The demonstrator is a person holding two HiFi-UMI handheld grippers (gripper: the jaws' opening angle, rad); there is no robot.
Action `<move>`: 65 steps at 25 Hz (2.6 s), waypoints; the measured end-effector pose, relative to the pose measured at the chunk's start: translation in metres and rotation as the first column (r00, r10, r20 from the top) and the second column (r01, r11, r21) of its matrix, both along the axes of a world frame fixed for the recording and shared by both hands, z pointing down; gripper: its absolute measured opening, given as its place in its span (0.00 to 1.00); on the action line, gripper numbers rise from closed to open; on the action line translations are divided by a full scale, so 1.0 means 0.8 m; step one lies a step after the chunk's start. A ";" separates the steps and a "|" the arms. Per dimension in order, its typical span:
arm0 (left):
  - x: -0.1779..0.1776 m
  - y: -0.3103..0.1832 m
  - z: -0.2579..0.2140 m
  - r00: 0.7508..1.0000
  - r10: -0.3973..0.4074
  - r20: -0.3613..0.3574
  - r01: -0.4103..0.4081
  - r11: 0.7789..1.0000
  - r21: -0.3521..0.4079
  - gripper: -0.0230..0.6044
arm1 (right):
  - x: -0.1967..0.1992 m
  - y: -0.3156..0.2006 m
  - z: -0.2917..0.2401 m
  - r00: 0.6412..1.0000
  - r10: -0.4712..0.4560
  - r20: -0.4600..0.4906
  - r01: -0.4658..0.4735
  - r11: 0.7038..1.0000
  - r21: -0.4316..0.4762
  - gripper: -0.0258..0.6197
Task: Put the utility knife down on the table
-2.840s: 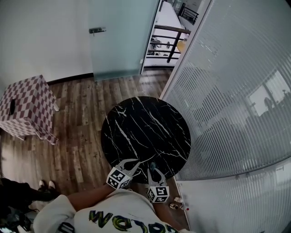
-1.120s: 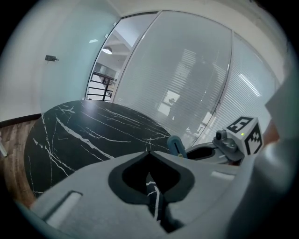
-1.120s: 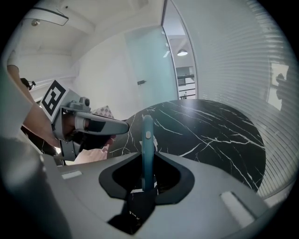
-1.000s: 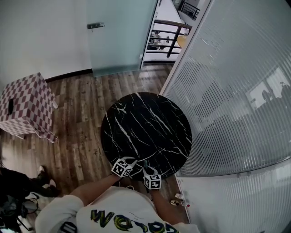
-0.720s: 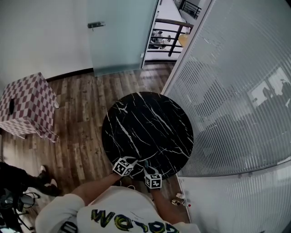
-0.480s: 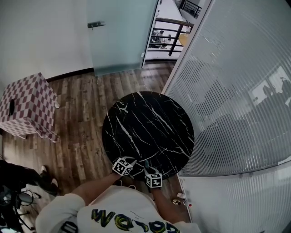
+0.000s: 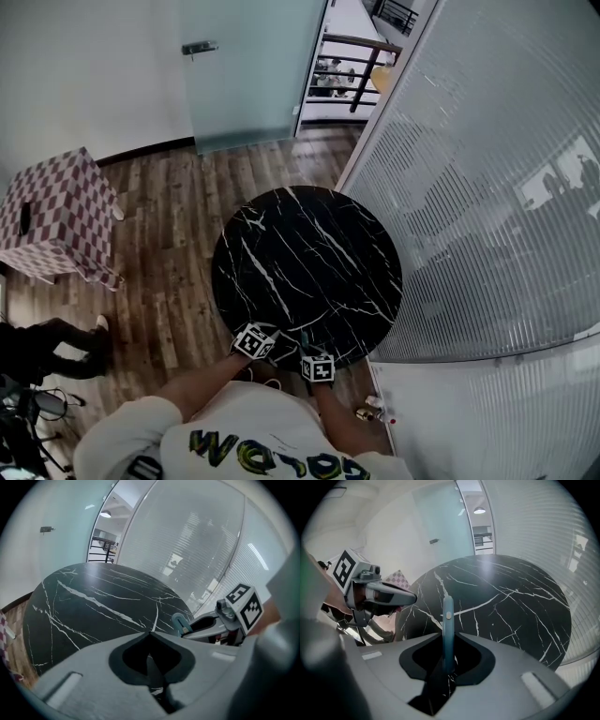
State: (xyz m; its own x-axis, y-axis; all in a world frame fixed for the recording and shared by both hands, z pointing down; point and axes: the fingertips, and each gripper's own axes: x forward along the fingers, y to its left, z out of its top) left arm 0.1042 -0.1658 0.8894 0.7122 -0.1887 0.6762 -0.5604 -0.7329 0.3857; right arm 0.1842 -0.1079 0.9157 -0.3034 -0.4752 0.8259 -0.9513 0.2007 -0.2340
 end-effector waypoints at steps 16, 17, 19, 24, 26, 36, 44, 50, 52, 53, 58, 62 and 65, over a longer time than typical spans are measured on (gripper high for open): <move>0.000 0.015 0.037 0.989 0.037 0.141 -0.032 0.999 -0.041 0.04 | 0.011 0.023 0.029 0.999 -0.001 -0.041 -0.002 0.997 -0.082 0.15; -0.001 0.017 0.042 0.986 0.041 0.161 -0.034 0.998 -0.050 0.04 | 0.013 0.025 0.031 0.999 0.001 -0.045 -0.005 0.996 -0.087 0.16; -0.004 0.021 0.051 0.979 0.048 0.197 -0.037 0.998 -0.058 0.04 | 0.016 0.030 0.036 0.998 -0.001 -0.058 -0.005 0.995 -0.101 0.15; -0.005 0.018 0.059 0.976 0.019 0.216 0.001 0.996 -0.090 0.04 | 0.022 0.033 0.044 0.997 -0.016 -0.077 0.007 0.993 -0.117 0.16; -0.007 0.018 0.062 0.977 -0.002 0.211 0.027 0.993 -0.117 0.04 | 0.021 0.033 0.046 0.997 -0.017 -0.072 0.009 0.993 -0.119 0.16; -0.023 0.013 0.078 0.971 -0.041 0.235 0.077 0.986 -0.145 0.04 | 0.021 0.034 0.048 0.998 -0.034 -0.058 0.025 0.990 -0.139 0.16; -0.020 0.016 0.070 0.973 -0.027 0.228 0.064 0.986 -0.156 0.04 | 0.022 0.034 0.047 0.998 -0.045 -0.049 0.038 0.989 -0.141 0.16; -0.021 0.019 0.067 0.977 -0.018 0.214 0.053 0.986 -0.158 0.04 | 0.020 0.034 0.046 0.998 -0.042 -0.051 0.035 0.989 -0.144 0.16; -0.023 0.019 0.064 0.976 -0.021 0.217 0.056 0.987 -0.152 0.04 | 0.020 0.035 0.047 0.998 -0.041 -0.051 0.033 0.989 -0.141 0.16; -0.024 0.018 0.062 0.975 -0.026 0.219 0.059 0.987 -0.146 0.04 | 0.020 0.035 0.047 0.998 -0.040 -0.050 0.032 0.989 -0.141 0.16; -0.026 0.022 0.053 0.976 -0.026 0.218 0.057 0.988 -0.141 0.04 | 0.020 0.036 0.046 0.999 -0.031 -0.036 0.025 0.990 -0.136 0.18; -0.032 0.020 0.058 0.972 -0.036 0.230 0.067 0.990 -0.126 0.04 | 0.017 0.035 0.046 0.999 -0.030 -0.033 0.026 0.991 -0.131 0.20; -0.033 0.024 0.058 0.972 -0.018 0.234 0.045 0.993 -0.111 0.04 | 0.017 0.032 0.044 0.999 -0.019 -0.026 0.016 0.993 -0.116 0.23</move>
